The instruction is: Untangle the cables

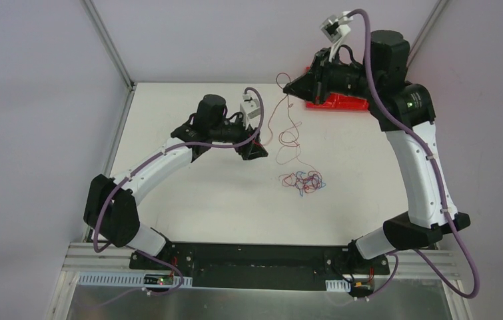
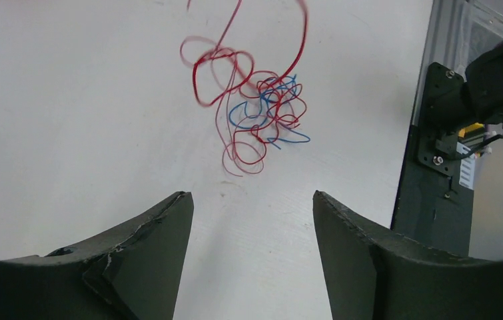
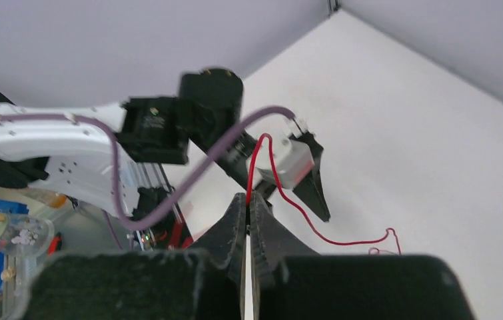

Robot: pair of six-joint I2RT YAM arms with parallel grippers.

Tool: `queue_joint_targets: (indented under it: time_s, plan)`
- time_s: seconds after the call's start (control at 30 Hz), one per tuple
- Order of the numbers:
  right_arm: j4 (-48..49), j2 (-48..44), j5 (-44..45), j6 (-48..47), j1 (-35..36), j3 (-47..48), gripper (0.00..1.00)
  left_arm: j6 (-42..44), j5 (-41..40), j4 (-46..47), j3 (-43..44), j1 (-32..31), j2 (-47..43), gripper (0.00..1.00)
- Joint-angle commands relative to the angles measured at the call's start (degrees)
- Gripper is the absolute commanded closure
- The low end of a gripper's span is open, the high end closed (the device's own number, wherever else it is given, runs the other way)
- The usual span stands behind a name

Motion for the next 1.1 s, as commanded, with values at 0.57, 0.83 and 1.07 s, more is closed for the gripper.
queue_joint_targets:
  time_s: [0.57, 0.83, 1.07]
  plan:
    - [10.4, 1.1, 0.4, 10.0, 5.7, 8.3, 1.00, -25.1, 5.3, 21.2, 7.8, 0.2, -0.1, 0.16]
    - [11.9, 0.6, 0.0, 12.1, 6.9, 8.4, 1.00, -24.2, -2.9, 17.2, 14.6, -0.4, 5.4, 0.20]
    - [12.6, -0.1, 0.1, 13.4, 7.0, 8.1, 1.00, -25.5, -2.3, 17.6, 18.5, -1.8, 10.1, 0.23]
